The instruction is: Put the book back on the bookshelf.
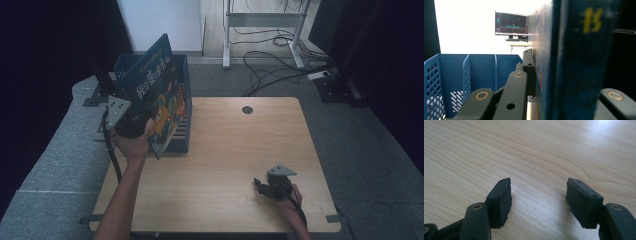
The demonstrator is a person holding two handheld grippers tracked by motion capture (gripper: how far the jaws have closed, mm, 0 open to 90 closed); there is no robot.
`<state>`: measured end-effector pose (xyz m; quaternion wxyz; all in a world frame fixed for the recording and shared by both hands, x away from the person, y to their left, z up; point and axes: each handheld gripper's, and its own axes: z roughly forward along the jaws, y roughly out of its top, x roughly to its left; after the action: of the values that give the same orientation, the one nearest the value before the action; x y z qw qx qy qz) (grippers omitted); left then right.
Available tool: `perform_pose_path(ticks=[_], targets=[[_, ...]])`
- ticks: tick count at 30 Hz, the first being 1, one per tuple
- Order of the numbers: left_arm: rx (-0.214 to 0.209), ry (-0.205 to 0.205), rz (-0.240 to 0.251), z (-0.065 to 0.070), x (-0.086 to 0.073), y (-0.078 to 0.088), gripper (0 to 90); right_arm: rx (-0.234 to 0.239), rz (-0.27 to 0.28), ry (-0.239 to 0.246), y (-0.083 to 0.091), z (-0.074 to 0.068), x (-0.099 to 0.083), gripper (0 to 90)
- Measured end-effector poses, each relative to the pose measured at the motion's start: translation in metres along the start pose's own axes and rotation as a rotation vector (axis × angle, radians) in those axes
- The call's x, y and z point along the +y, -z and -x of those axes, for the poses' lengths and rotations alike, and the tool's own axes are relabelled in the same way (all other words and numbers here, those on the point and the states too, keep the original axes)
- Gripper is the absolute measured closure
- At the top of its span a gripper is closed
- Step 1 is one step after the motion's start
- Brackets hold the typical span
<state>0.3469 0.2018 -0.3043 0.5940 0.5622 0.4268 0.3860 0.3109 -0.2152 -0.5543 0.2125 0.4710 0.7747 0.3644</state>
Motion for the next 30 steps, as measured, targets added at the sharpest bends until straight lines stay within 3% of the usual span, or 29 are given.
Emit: perform_pose_path(ticks=[15,30], targets=[[0.0,0.002,-0.005,0.005,0.002,-0.033,82.3,0.0,-0.001,0.001,0.0,0.0,0.0,36.3],[0.036,-0.013,-0.009,0.005,0.002,-0.047,82.3,0.0,0.0,0.003,0.0,0.0,0.0,36.3]])
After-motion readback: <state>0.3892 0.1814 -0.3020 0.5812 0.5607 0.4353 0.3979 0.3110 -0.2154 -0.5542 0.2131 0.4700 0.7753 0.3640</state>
